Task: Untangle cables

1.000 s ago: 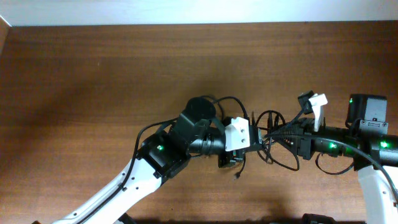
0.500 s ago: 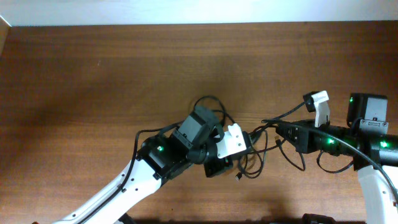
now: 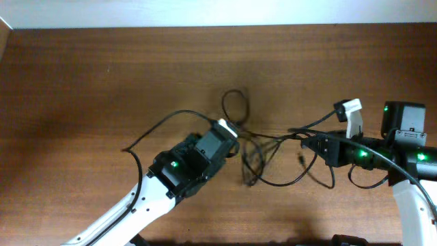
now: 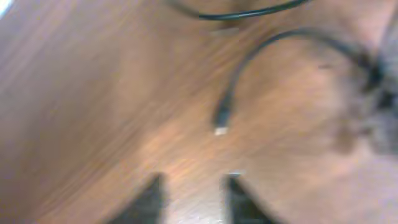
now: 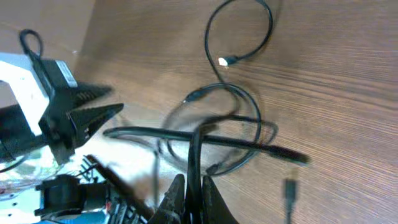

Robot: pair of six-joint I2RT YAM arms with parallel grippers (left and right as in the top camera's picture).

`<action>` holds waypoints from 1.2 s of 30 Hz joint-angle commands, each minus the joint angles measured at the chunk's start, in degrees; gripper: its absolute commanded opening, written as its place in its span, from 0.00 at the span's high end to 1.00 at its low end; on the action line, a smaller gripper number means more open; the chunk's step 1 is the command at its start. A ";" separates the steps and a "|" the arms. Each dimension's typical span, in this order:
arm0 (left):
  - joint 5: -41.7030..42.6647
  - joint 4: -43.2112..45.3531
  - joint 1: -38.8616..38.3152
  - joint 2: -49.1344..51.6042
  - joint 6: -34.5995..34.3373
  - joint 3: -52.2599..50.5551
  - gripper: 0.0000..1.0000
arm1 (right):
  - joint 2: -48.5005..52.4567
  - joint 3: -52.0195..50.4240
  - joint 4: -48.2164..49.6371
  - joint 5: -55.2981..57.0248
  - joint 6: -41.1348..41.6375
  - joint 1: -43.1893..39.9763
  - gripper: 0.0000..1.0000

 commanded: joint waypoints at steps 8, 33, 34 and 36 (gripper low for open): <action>4.15 6.32 0.11 -0.24 -3.21 -0.26 0.01 | -0.48 0.57 0.24 0.81 -0.13 -0.22 0.96; 27.45 15.21 0.81 -0.24 3.28 -0.26 0.01 | -0.52 7.82 -8.96 13.55 4.70 -0.15 0.22; 27.67 15.21 2.45 -0.24 2.36 -0.26 0.01 | -0.52 7.56 -8.94 13.55 4.70 -0.15 0.22; 28.37 15.21 6.34 -0.24 0.50 -0.26 0.01 | -0.46 7.50 -8.94 13.53 4.70 -0.15 0.22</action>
